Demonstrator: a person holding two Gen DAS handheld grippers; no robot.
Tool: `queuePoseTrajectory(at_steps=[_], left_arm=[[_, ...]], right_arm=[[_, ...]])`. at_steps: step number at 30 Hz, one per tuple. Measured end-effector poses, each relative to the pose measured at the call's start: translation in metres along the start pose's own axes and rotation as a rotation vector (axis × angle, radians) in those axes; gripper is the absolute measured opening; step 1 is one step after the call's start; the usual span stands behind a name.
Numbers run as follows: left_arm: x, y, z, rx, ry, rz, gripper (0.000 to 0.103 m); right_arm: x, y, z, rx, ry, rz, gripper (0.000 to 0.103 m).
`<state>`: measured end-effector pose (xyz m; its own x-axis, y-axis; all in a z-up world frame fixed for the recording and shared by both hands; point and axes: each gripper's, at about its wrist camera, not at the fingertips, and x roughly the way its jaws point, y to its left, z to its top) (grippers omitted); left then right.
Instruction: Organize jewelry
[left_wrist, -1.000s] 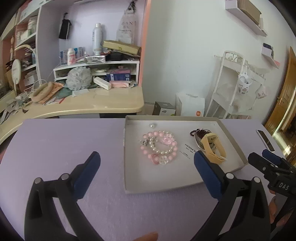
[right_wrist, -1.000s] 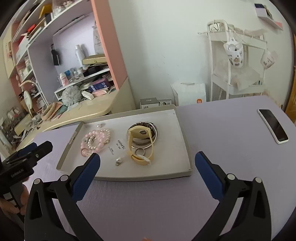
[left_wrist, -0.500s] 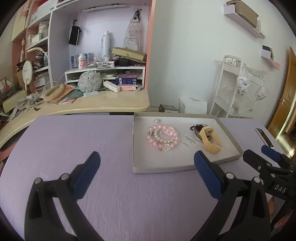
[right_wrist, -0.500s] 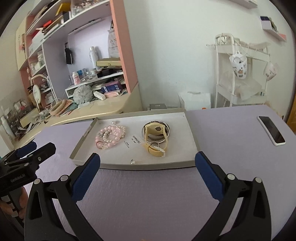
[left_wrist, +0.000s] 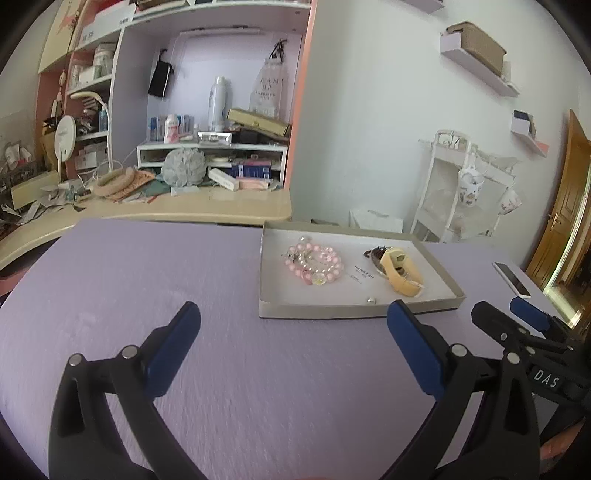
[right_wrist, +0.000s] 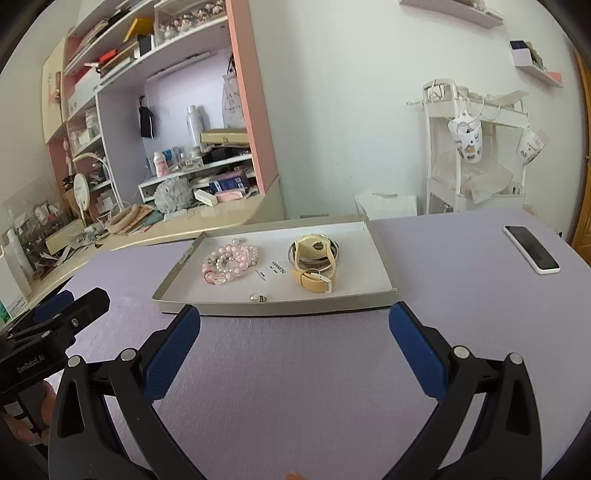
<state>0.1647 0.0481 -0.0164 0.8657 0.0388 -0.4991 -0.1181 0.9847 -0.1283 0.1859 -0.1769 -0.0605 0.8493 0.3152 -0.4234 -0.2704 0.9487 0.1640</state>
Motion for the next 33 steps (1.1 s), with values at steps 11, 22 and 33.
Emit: queuePoseTrajectory(at_steps=[11, 22, 33], left_arm=[[-0.004, -0.008, -0.010, 0.031, -0.057, 0.021, 0.101], [0.000, -0.012, -0.015, 0.037, -0.060, -0.016, 0.101], [0.005, -0.009, -0.019, 0.008, -0.034, -0.062, 0.101]], right_arm=[[-0.002, 0.004, -0.005, -0.022, -0.064, -0.015, 0.102], [-0.003, 0.003, -0.009, -0.009, -0.058, -0.008, 0.102], [0.001, -0.005, -0.016, 0.029, -0.038, 0.017, 0.102]])
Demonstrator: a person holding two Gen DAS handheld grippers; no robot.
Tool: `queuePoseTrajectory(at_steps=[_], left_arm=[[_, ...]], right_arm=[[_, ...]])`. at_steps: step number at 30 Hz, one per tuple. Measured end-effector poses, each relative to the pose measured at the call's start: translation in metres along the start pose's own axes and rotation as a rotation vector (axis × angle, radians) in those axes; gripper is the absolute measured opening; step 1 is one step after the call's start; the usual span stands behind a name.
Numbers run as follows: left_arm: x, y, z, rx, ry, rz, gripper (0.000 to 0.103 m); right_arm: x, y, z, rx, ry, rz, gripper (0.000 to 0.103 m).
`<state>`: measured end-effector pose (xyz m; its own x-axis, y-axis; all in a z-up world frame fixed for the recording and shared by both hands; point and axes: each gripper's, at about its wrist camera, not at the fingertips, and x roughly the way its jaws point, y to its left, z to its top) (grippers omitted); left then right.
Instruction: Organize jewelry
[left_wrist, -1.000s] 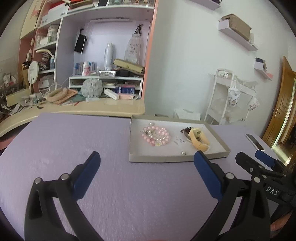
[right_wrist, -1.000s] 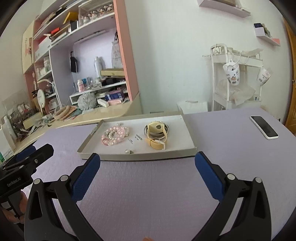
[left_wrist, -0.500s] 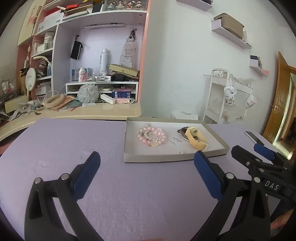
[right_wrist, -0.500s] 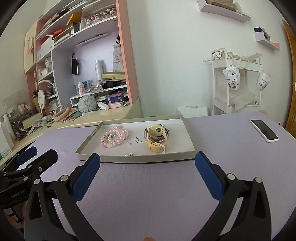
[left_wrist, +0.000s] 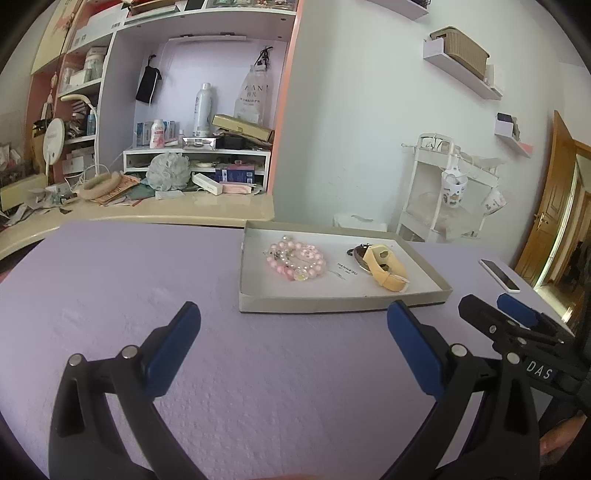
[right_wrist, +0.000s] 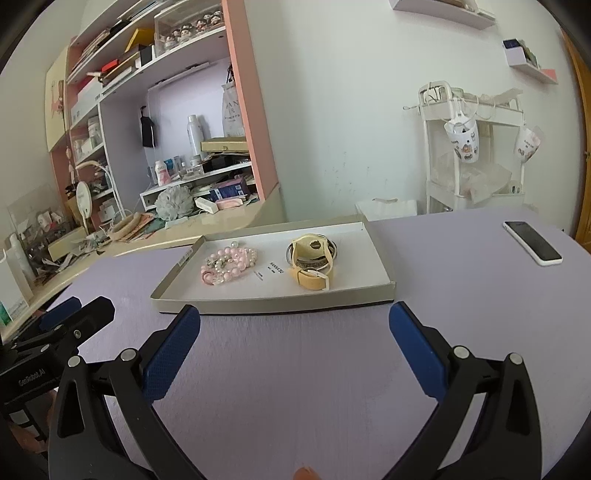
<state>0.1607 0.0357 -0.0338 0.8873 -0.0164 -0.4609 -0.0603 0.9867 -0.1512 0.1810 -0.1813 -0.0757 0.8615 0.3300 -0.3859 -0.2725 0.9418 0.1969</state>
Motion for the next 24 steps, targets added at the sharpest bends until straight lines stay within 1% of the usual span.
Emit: queuePoseTrajectory(at_steps=[5, 17, 24], left_arm=[[-0.0023, -0.0008, 0.0001, -0.005, -0.010, -0.009, 0.101], [0.0017, -0.0021, -0.0019, -0.015, 0.008, -0.048, 0.101], [-0.0014, -0.0011, -0.0027, -0.023, 0.003, -0.044, 0.101]], right_arm=[[-0.0011, -0.0045, -0.0013, 0.021, -0.004, 0.018, 0.102], [0.0004, -0.0087, -0.0018, 0.046, 0.007, 0.034, 0.102], [-0.0021, -0.0082, -0.0032, 0.038, 0.005, 0.041, 0.102]])
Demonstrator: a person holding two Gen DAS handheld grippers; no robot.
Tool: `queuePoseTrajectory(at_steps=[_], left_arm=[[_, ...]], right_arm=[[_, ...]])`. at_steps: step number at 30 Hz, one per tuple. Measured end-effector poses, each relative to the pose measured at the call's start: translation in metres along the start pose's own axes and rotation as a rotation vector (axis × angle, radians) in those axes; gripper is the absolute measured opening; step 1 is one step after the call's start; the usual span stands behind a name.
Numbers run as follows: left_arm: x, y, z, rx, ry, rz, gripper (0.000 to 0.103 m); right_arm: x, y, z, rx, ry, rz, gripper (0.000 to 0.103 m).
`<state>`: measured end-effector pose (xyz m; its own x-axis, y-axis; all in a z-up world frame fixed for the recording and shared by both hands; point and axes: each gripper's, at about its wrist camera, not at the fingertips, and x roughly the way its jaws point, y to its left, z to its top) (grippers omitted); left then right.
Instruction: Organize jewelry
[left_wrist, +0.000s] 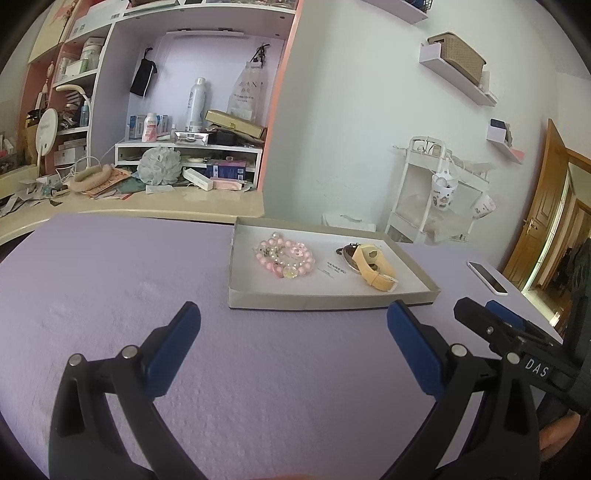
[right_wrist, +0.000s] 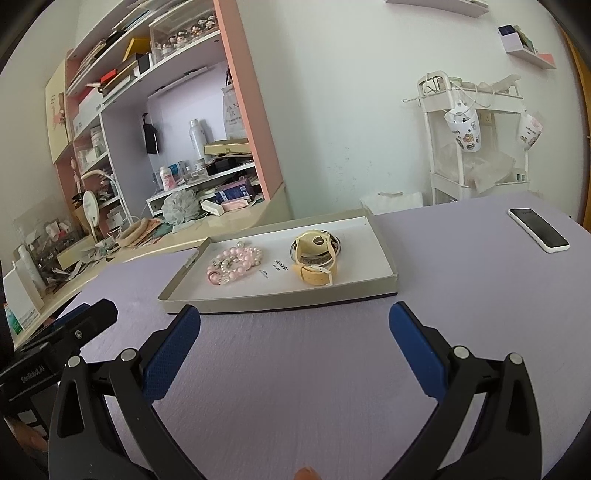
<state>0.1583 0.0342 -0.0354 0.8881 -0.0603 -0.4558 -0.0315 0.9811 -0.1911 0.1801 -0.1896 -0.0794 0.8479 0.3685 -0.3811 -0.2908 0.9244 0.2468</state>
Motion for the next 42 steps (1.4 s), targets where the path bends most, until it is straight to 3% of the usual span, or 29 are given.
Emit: queuePoseTrajectory(at_steps=[15, 42], left_arm=[[-0.035, -0.009, 0.010, -0.008, -0.048, 0.037, 0.101], [-0.052, -0.020, 0.031, 0.009, 0.004, 0.047, 0.101]], right_arm=[[-0.030, 0.008, 0.008, -0.024, -0.059, -0.042, 0.102], [-0.054, 0.019, 0.028, -0.026, -0.048, -0.039, 0.102]])
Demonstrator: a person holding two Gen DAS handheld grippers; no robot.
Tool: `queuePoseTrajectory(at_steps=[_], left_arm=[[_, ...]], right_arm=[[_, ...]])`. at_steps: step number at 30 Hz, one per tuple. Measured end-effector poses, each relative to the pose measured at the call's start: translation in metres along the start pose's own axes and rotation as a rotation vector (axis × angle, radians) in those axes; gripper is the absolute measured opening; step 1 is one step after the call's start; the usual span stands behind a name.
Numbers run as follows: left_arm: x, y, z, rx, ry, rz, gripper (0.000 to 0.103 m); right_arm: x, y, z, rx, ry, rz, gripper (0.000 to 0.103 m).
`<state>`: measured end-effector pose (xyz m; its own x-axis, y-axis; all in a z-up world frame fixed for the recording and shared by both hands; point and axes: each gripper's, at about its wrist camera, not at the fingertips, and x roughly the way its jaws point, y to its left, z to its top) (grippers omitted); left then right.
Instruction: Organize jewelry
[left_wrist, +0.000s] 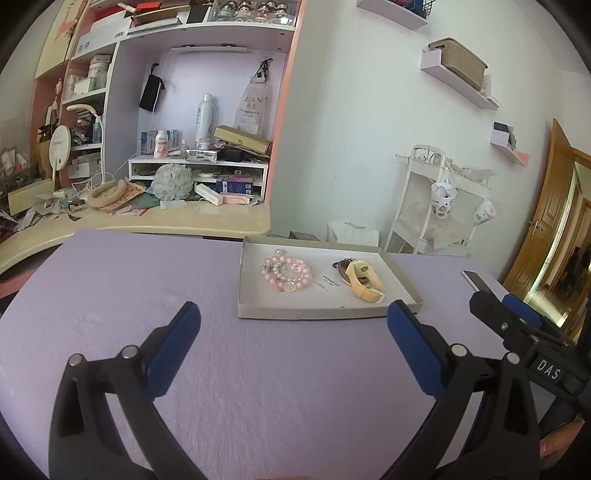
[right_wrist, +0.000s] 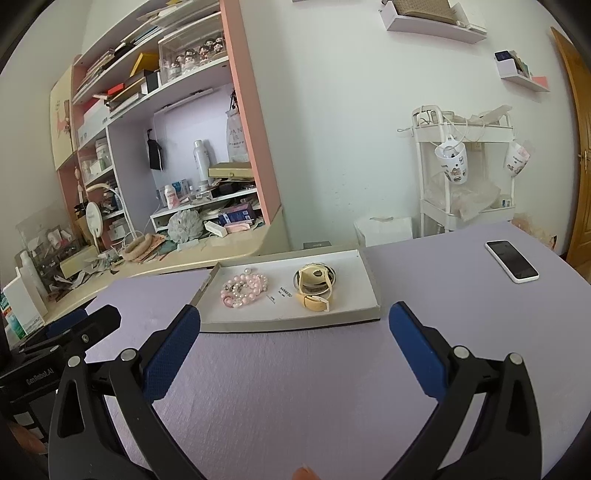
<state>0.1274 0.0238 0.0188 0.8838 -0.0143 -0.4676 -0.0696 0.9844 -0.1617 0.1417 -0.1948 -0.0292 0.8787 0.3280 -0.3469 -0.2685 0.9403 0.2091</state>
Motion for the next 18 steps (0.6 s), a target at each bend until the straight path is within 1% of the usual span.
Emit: queuePoseTrajectory(at_steps=[6, 10, 18], left_arm=[[-0.006, -0.003, 0.002, -0.011, 0.014, -0.009, 0.101], [-0.013, -0.008, 0.006, -0.005, 0.007, -0.010, 0.101], [-0.006, -0.011, 0.006, 0.008, 0.025, -0.005, 0.101]], right_arm=[[-0.006, 0.002, 0.000, 0.004, 0.026, 0.009, 0.102], [-0.015, 0.001, 0.004, 0.010, 0.021, 0.014, 0.102], [-0.007, -0.001, 0.005, 0.024, 0.035, 0.014, 0.102]])
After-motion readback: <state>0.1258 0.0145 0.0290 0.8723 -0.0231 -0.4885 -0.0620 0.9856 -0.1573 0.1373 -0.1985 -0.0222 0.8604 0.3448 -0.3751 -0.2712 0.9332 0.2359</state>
